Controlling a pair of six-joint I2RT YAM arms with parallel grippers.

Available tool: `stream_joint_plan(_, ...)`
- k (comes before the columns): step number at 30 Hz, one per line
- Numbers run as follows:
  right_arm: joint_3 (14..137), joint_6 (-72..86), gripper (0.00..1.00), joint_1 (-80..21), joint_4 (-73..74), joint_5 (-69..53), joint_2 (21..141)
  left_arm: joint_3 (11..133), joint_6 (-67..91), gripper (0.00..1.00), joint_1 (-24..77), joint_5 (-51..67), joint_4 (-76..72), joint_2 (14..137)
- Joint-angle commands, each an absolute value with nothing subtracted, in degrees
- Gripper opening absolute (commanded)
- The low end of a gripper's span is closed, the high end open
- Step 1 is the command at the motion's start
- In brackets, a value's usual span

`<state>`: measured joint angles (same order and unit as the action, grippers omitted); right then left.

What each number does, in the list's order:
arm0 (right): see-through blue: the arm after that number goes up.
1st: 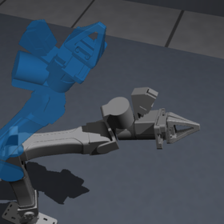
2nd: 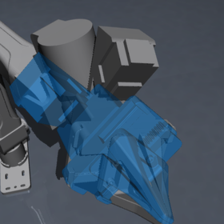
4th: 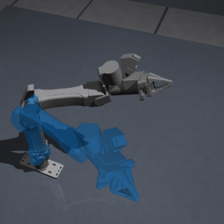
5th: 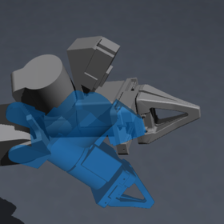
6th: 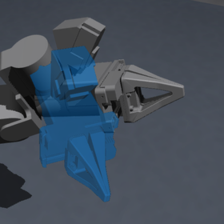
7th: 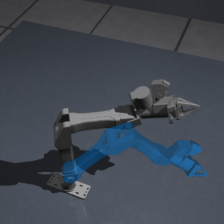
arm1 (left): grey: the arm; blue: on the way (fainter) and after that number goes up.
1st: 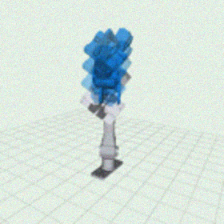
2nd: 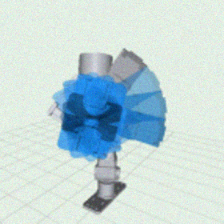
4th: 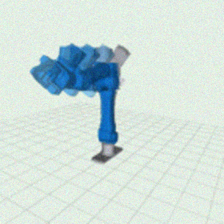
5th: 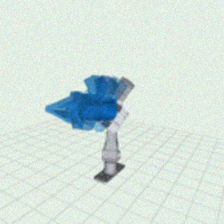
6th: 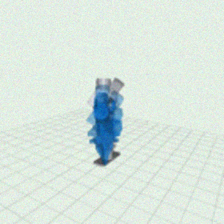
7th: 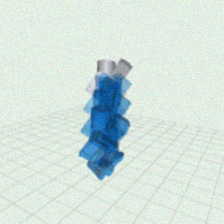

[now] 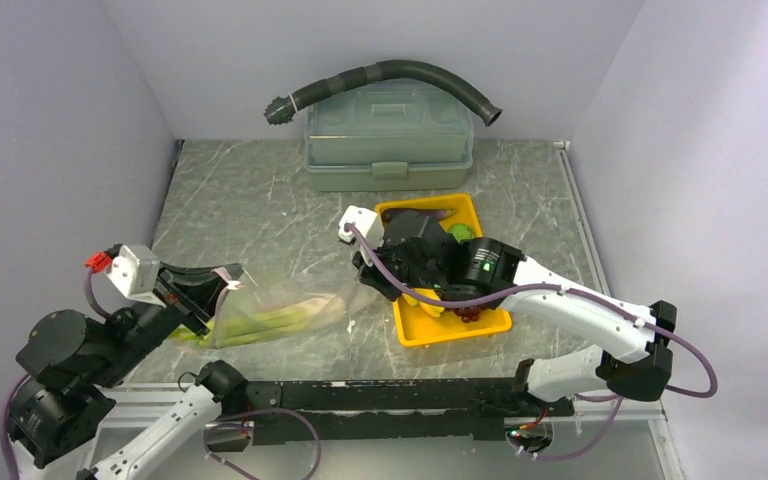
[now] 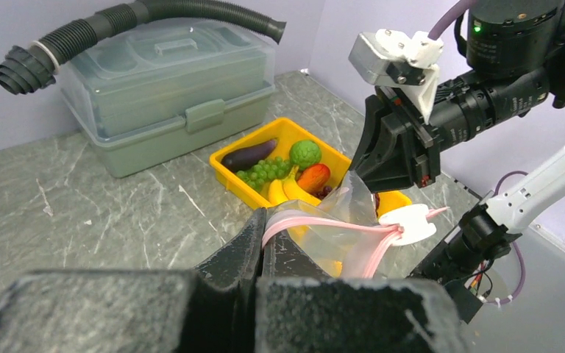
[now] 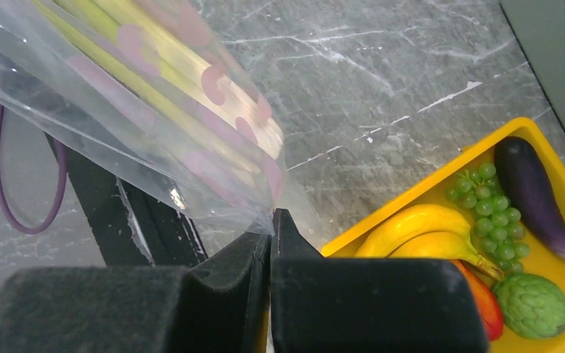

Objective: Place the food in the zip-top bag and seal the zipper
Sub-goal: Adjust the zipper food storage bag at the center of the board.

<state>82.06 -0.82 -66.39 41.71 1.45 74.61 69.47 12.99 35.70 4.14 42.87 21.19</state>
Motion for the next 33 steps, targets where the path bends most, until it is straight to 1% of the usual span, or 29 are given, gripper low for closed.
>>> stream_joint_plan(1,79.53,-0.09,0.06,-65.66,35.08,0.26,73.46,72.48,13.26,0.00,35.64,6.06,42.31,24.16)
stream_joint_plan(6,77.57,2.16,0.12,-64.53,32.20,0.26,75.10,76.36,13.17,0.00,35.68,4.59,45.86,28.79)
stream_joint_plan(8,76.76,2.21,0.16,-63.88,30.82,0.35,75.74,77.61,13.26,0.00,35.68,4.98,46.40,30.30)
stream_joint_plan(9,76.51,2.24,0.22,-63.63,30.29,0.62,76.24,78.07,13.29,0.00,35.68,5.24,46.55,31.00)
stream_joint_plan(11,76.70,2.58,0.37,-62.91,29.94,1.34,77.33,78.94,13.50,0.00,35.66,5.33,46.69,32.22)
stream_joint_plan(13,77.63,3.10,0.49,-62.08,30.57,2.49,78.50,79.84,13.78,0.00,35.68,4.80,47.33,33.75)
stream_joint_plan(20,77.10,4.21,0.73,-61.17,30.37,3.98,76.65,82.02,14.96,0.00,35.68,-0.81,50.16,37.47)
stream_joint_plan(27,76.11,7.88,0.78,-61.12,30.15,6.96,71.43,83.96,16.74,0.00,35.60,-8.39,53.16,42.09)
stream_joint_plan(33,75.08,10.44,0.81,-61.13,28.59,8.77,65.45,85.72,18.32,0.00,35.62,-10.31,55.13,45.85)
